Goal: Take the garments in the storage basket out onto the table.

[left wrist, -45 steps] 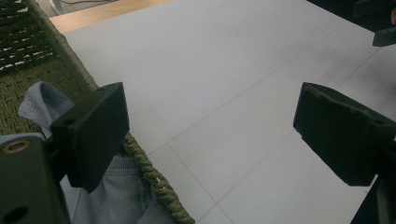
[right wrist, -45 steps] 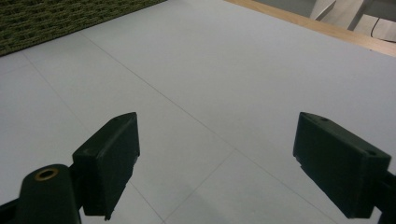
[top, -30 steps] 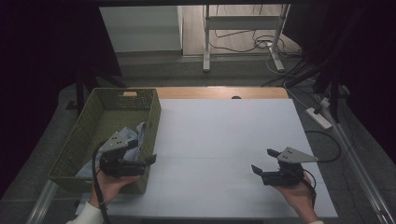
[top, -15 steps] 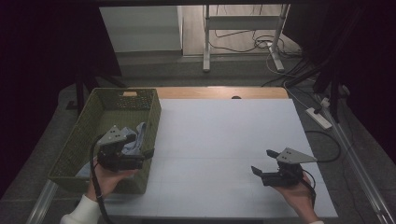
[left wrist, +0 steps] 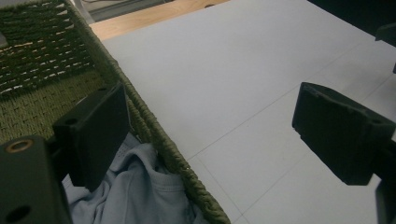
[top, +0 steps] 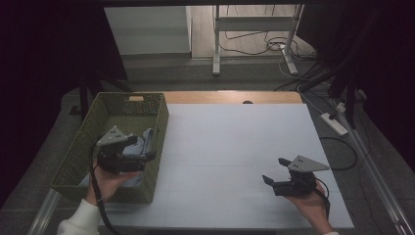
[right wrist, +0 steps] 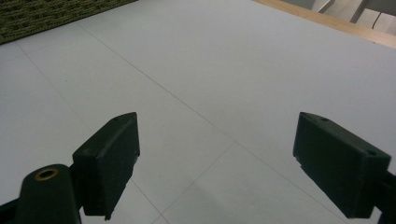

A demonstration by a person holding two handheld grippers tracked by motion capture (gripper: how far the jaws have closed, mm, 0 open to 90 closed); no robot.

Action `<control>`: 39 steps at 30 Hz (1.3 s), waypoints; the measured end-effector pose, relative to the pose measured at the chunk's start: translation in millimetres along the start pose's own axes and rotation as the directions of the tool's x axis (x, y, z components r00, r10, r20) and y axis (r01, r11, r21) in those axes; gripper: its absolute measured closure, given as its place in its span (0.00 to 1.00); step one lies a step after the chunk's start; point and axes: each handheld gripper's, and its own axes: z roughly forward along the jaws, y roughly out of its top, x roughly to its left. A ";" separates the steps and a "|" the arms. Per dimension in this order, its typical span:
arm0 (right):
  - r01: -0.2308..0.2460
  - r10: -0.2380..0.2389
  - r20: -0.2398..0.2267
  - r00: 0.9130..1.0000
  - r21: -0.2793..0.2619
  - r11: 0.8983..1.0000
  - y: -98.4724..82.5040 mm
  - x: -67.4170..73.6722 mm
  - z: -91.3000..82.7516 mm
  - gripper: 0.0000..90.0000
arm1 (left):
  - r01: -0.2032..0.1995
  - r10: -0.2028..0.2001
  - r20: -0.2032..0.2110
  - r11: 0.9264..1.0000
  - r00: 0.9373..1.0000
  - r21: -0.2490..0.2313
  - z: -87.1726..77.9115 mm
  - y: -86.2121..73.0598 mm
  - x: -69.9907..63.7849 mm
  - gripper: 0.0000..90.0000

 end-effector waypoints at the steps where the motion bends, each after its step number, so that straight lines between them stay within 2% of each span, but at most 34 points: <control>1: 0.000 0.000 0.000 1.000 0.001 1.000 -0.1 0.0 0.0 0.16 | 0.001 -0.001 -0.001 1.000 1.000 0.001 0.3 0.5 1.3 0.13; 8: -0.002 0.003 -0.008 1.000 0.019 1.000 -1.0 -0.8 1.6 0.16 | 0.013 -0.012 -0.010 1.000 1.000 0.009 3.3 7.2 8.9 0.13; 16: -0.005 0.005 -0.001 1.000 0.022 1.000 -1.7 -1.1 1.7 0.16 | 0.007 -0.006 -0.026 1.000 1.000 0.022 7.3 13.7 15.3 0.13; 23: 0.008 -0.008 0.007 1.000 0.020 1.000 -1.7 -0.8 1.5 0.17 | 0.030 -0.028 -0.042 0.999 0.999 0.032 10.3 15.9 27.0 0.14; 31: 0.007 -0.007 0.003 1.000 0.022 1.000 -2.0 -0.4 2.3 0.17 | 0.024 -0.021 -0.063 0.999 0.998 0.047 11.5 18.9 39.5 0.14; 39: 0.012 -0.012 -0.003 1.000 0.030 0.999 -2.1 0.3 3.2 0.17 | 0.053 -0.047 -0.090 0.997 0.995 0.064 9.2 16.0 55.8 0.15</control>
